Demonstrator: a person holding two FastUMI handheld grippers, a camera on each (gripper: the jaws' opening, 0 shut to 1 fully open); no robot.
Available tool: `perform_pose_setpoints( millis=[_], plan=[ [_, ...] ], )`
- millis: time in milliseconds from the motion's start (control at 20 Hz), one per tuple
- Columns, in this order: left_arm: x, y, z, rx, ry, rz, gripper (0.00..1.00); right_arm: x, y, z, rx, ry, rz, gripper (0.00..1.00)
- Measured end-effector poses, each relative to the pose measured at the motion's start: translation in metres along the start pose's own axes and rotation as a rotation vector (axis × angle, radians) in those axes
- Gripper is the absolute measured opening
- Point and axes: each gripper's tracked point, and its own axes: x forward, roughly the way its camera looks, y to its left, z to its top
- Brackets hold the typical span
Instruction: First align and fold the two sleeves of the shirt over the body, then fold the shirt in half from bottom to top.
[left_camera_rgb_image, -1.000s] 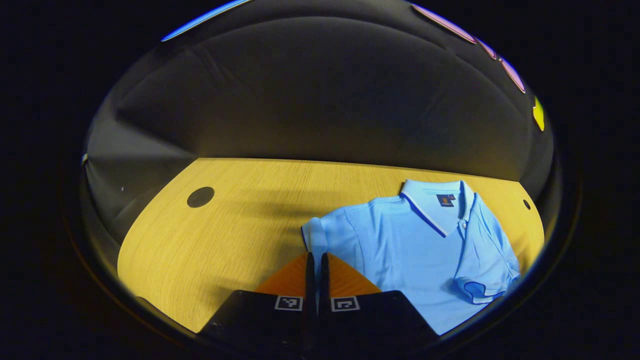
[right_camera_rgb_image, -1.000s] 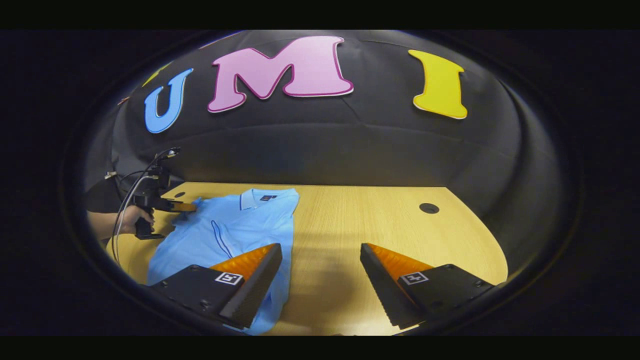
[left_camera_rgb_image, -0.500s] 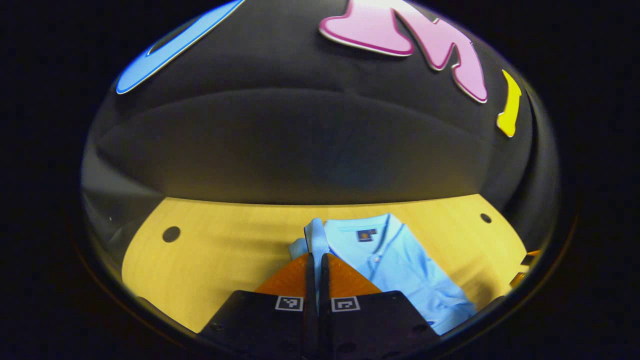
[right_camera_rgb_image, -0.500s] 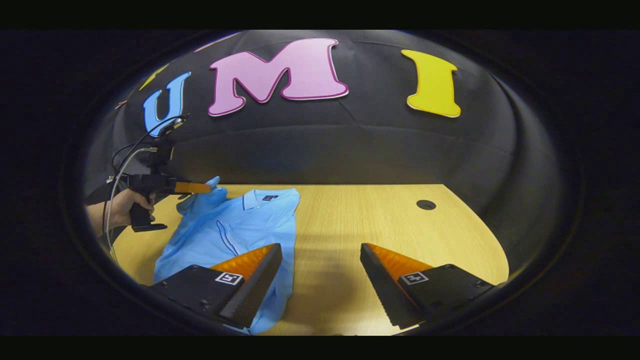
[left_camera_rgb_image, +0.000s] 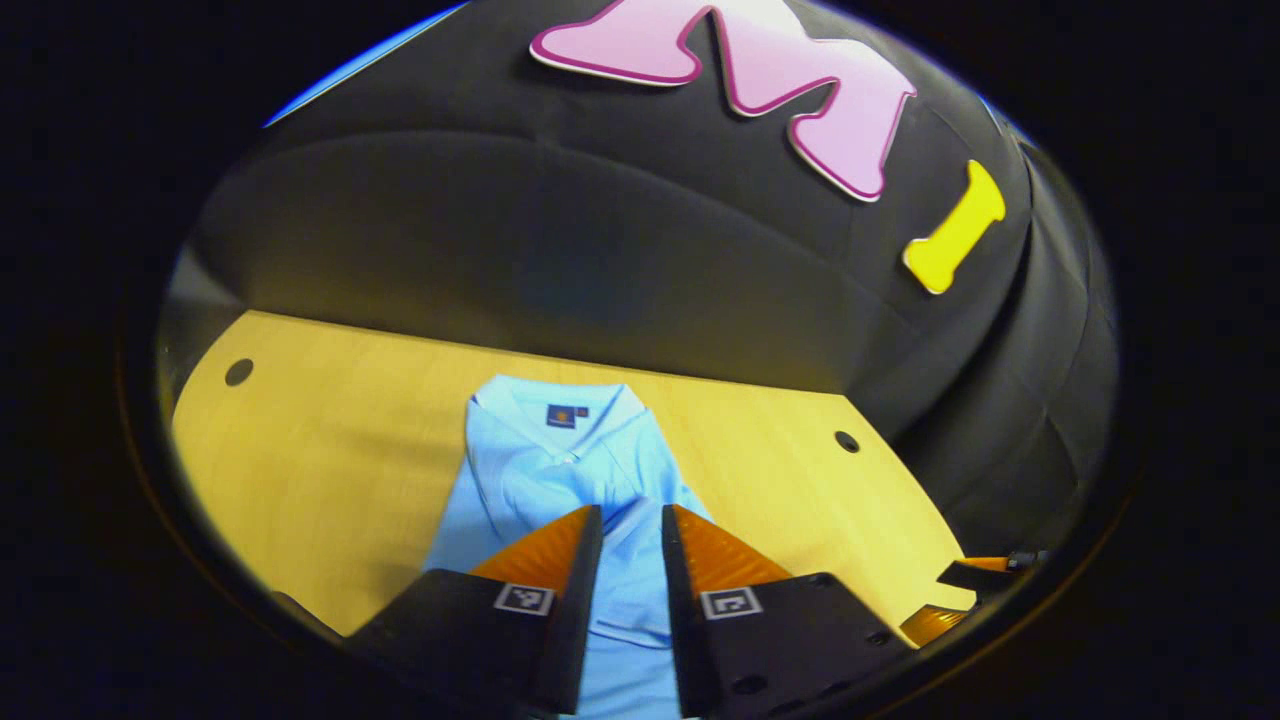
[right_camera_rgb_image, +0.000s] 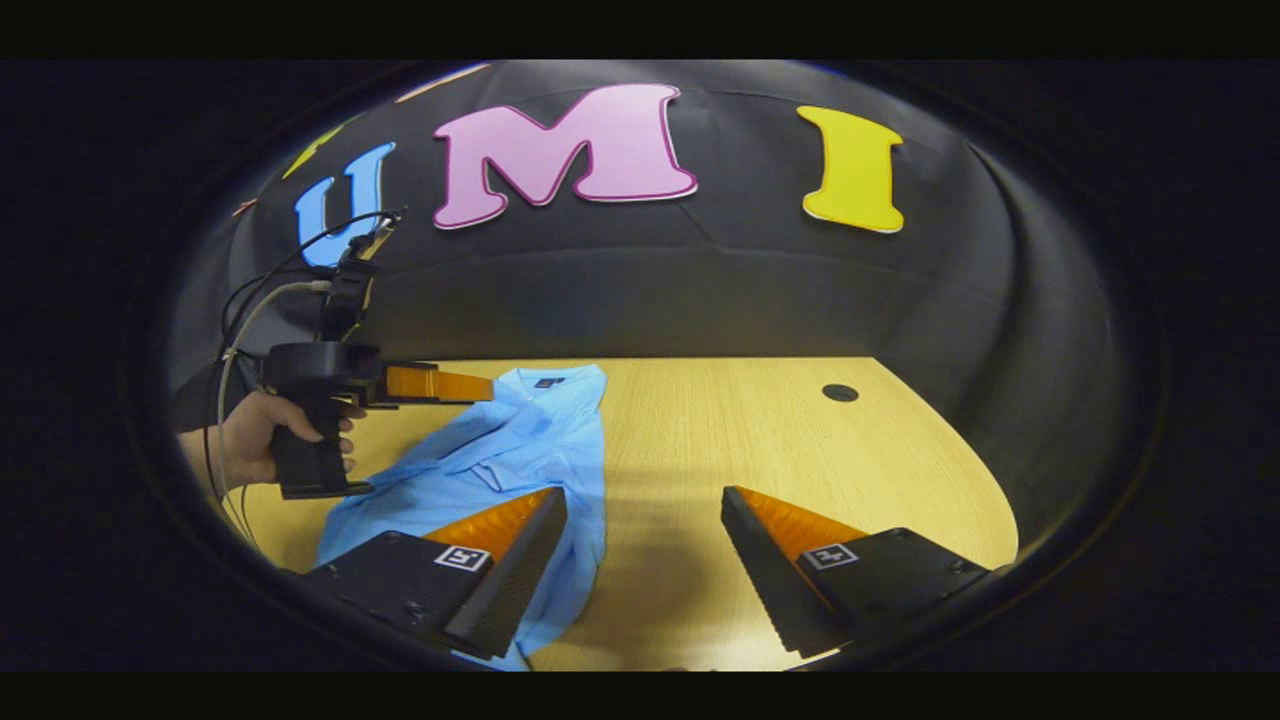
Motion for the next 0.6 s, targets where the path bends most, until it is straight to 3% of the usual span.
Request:
perform_pose_setpoints(
  millis=[150,200,300,400,500,550,600],
  plan=[
    [-0.047,0.001,-0.021,0.077,-0.019,0.031,0.81,-0.022,0.018,-0.015,0.012,0.021,0.020,0.96],
    [-0.067,0.004,-0.027,0.100,-0.031,0.051,0.98,-0.029,0.027,-0.021,0.027,0.032,0.034,0.92],
    [-0.115,0.009,-0.044,0.119,-0.039,0.090,0.98,-0.047,0.040,-0.033,0.047,0.051,0.049,0.96],
    [-0.163,0.019,-0.072,0.116,-0.021,0.133,0.98,-0.066,0.052,-0.049,0.049,0.078,0.061,0.92],
    [-0.208,0.028,-0.106,0.088,0.018,0.173,0.97,-0.086,0.065,-0.071,0.051,0.121,0.079,0.97],
    [-0.223,0.030,-0.122,0.071,0.034,0.184,0.97,-0.095,0.070,-0.082,0.051,0.143,0.086,0.92],
    [-0.237,0.033,-0.140,0.051,0.054,0.199,0.97,-0.102,0.074,-0.094,0.050,0.165,0.090,0.97]
  ],
)
